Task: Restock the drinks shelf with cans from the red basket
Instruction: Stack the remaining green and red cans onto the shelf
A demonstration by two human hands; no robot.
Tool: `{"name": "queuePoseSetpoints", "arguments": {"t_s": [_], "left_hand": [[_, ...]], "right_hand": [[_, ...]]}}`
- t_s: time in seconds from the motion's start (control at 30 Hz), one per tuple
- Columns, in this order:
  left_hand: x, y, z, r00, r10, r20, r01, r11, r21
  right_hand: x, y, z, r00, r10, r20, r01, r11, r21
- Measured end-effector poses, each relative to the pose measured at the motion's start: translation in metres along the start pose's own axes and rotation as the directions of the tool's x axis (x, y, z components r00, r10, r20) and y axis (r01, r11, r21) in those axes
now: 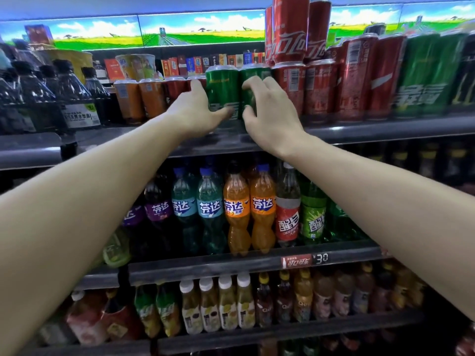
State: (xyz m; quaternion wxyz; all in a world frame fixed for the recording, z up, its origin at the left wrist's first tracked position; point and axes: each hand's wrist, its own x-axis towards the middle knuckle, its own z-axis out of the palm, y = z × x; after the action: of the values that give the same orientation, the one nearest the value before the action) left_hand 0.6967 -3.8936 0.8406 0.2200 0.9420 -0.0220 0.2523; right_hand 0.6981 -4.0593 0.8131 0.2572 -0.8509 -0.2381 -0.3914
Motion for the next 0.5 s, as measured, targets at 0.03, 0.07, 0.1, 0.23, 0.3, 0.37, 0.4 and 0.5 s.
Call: {"name": "queuePoseSetpoints", "arguments": {"t_s": [0.03, 0.07, 0.1, 0.23, 0.3, 0.37, 0.4, 0.5], "left_hand": [[-0.008, -0.001, 0.0, 0.998, 0.033, -0.055, -0.031, 0.999, 0.03], [-0.019, -0.002, 0.001, 0.988, 0.08, -0.129, -0.073, 0.996, 0.058], [-0.033, -0.004, 0.005, 0.968, 0.136, -0.21, -0.12, 0.989, 0.085], [-0.101, -0.016, 0.047, 0.858, 0.306, -0.414, -0.281, 0.952, 0.122], [-0.137, -0.028, 0.085, 0.885, 0.321, -0.338, -0.309, 0.947, 0.089], [-0.17, -0.043, 0.128, 0.944, 0.276, -0.179, -0.271, 0.961, 0.049], [-0.184, -0.05, 0.148, 0.965, 0.242, -0.1, -0.24, 0.97, 0.031], [-0.232, -0.079, 0.208, 0.989, 0.061, 0.134, -0.06, 0.998, -0.012]], "right_hand": [[-0.009, -0.001, 0.0, 0.999, -0.022, -0.045, 0.023, 0.999, 0.025], [-0.02, -0.002, 0.0, 0.995, -0.04, -0.093, 0.045, 0.997, 0.058], [-0.032, -0.002, 0.001, 0.989, -0.052, -0.136, 0.065, 0.993, 0.097], [-0.091, 0.005, 0.021, 0.99, -0.018, -0.142, 0.053, 0.967, 0.251], [-0.129, 0.013, 0.038, 0.998, 0.026, -0.053, -0.008, 0.948, 0.318], [-0.169, 0.023, 0.057, 0.994, 0.077, 0.073, -0.099, 0.928, 0.36], [-0.186, 0.028, 0.066, 0.985, 0.105, 0.138, -0.149, 0.916, 0.371], [-0.25, 0.045, 0.1, 0.912, 0.204, 0.355, -0.337, 0.867, 0.368]]}}
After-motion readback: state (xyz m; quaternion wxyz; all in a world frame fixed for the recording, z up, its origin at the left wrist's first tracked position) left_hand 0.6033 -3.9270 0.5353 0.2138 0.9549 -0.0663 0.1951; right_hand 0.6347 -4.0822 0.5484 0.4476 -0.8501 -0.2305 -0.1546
